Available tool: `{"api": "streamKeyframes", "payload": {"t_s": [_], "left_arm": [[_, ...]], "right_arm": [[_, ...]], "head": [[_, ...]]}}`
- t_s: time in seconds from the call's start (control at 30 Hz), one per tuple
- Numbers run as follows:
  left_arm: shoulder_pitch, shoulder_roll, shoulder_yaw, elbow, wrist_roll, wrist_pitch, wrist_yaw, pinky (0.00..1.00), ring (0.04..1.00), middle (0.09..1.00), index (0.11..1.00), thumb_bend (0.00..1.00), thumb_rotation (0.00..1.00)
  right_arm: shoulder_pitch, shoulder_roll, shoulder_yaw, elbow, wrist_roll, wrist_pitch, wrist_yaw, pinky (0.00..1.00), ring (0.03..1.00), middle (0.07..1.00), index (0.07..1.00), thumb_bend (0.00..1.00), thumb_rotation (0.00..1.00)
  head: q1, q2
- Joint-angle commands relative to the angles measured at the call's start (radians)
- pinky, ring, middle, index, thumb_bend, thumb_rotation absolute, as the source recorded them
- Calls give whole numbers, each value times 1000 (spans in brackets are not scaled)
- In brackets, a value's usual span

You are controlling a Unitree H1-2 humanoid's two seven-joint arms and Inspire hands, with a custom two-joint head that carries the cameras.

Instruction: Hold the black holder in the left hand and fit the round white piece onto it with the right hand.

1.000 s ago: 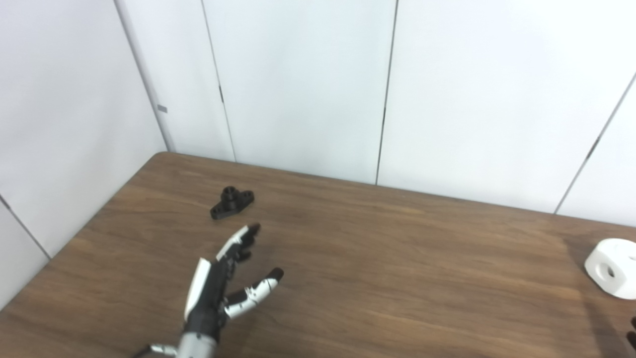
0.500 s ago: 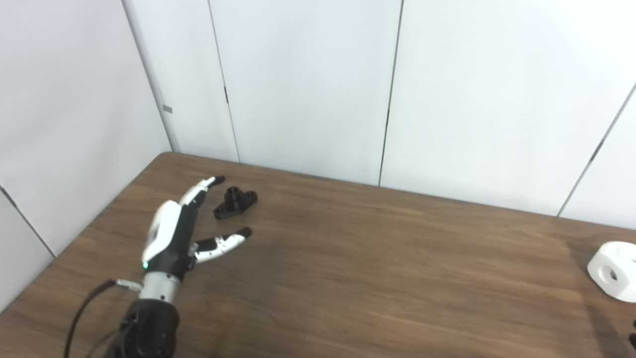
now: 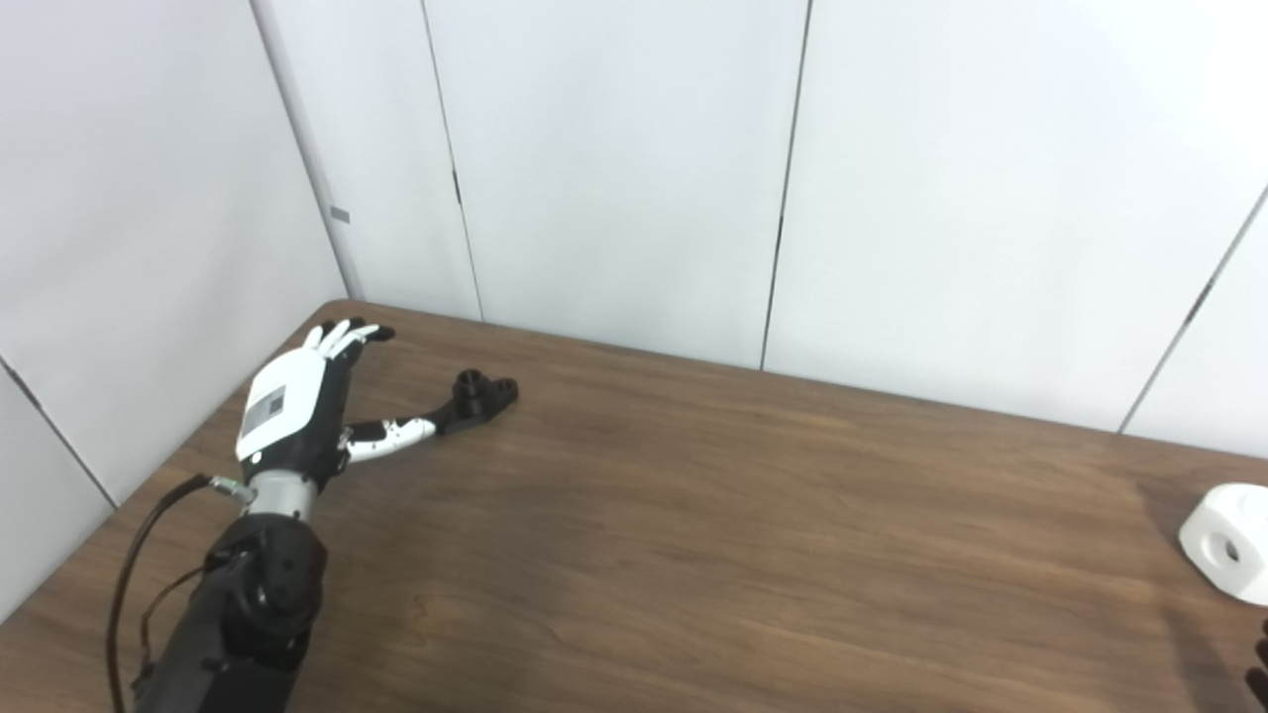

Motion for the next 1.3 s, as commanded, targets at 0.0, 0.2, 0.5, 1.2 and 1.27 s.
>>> {"api": "streamKeyframes", "payload": {"t_s": [0.0, 0.2, 0.5, 1.2, 1.27], "left_arm": [[-49, 44, 1, 11, 25, -37, 54, 969, 975, 924, 815, 871, 344], [-103, 38, -18, 109, 19, -34, 85, 940, 952, 904, 793, 882, 313], [-173, 10, -18, 195, -115, 52, 6, 904, 971, 928, 807, 898, 308], [-234, 18, -81, 386, -159, 30, 42, 923, 958, 915, 779, 957, 335], [-241, 18, -85, 400, -166, 29, 47, 923, 957, 912, 772, 950, 332]], "right_arm": [[40, 40, 20, 31, 20, -6, 0, 1000, 1000, 987, 971, 659, 1000], [47, 41, 21, 20, 19, 1, -2, 1000, 1000, 976, 974, 645, 1000], [52, 41, 22, 8, 13, 9, -5, 1000, 1000, 964, 971, 618, 1000], [55, 44, 23, 0, 15, 14, -3, 1000, 1000, 954, 962, 615, 1000], [55, 45, 22, 1, 15, 12, -4, 1000, 1000, 954, 963, 617, 1000]], "head": [[1, 0], [-3, 7], [-16, 14], [-24, 17], [-25, 17]]}}
